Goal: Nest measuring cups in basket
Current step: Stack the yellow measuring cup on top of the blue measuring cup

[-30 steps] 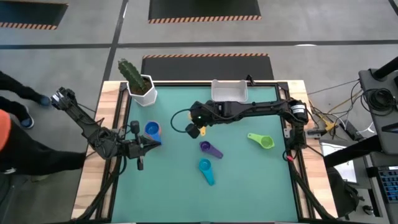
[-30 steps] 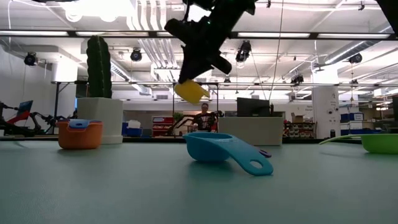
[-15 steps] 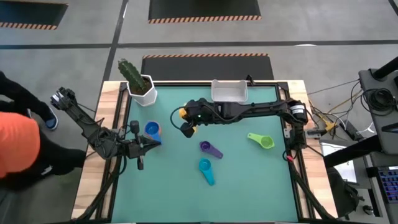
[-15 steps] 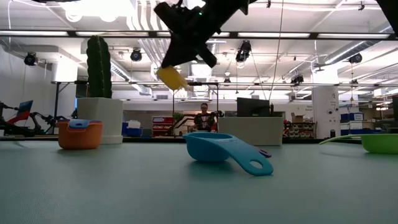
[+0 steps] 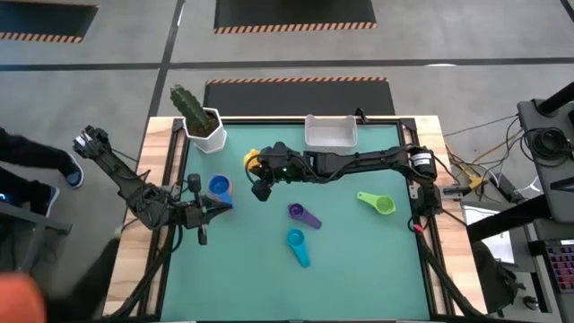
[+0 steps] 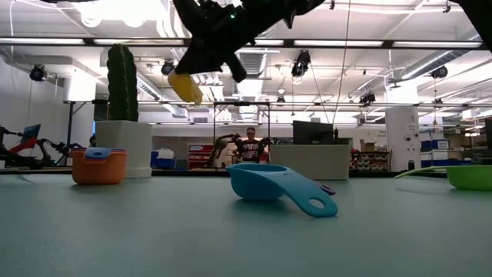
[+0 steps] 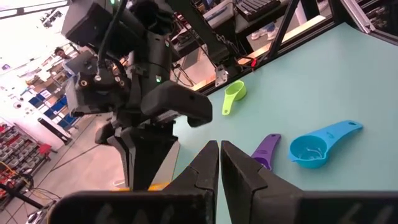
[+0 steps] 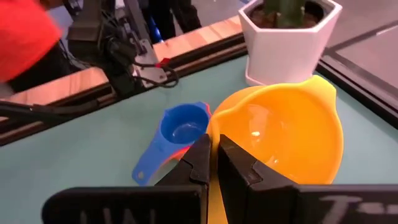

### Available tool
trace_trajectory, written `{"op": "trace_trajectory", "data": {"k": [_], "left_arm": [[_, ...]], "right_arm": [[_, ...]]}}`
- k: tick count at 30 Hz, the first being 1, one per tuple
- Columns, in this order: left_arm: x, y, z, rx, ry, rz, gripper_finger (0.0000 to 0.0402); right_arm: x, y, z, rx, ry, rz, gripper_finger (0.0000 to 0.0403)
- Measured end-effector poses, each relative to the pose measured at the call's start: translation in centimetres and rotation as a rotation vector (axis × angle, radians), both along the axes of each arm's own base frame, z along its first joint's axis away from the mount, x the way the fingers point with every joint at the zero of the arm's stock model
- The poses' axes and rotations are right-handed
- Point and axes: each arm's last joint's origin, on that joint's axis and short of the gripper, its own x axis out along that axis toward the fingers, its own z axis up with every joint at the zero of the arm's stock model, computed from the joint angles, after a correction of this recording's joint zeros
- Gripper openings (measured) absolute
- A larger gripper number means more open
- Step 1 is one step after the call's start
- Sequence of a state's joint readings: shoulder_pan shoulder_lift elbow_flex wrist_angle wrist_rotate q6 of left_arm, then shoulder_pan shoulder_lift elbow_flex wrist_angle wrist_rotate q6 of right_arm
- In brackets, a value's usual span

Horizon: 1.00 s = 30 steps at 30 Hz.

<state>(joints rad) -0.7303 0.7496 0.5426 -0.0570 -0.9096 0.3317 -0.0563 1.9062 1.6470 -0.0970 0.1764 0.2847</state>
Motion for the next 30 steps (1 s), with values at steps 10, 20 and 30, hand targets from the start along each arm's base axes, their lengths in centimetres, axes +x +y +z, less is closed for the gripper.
{"op": "trace_trajectory", "data": {"k": [10, 20, 30], "left_arm": [[0.0, 0.0, 0.0, -0.002, -0.002, 0.000, 0.0000], [0.0, 0.0, 0.1, 0.004, -0.003, -0.001, 0.0000], [0.0, 0.0, 0.1, 0.002, -0.005, -0.001, 0.0000]], "right_arm": [[1.6, 0.0, -2.4, -0.028, -0.023, 0.045, 0.0009], [2.2, 0.0, -2.1, -0.043, -0.112, 0.071, 0.0009], [2.8, 0.0, -2.5, -0.068, -0.168, 0.080, 0.0009]]}}
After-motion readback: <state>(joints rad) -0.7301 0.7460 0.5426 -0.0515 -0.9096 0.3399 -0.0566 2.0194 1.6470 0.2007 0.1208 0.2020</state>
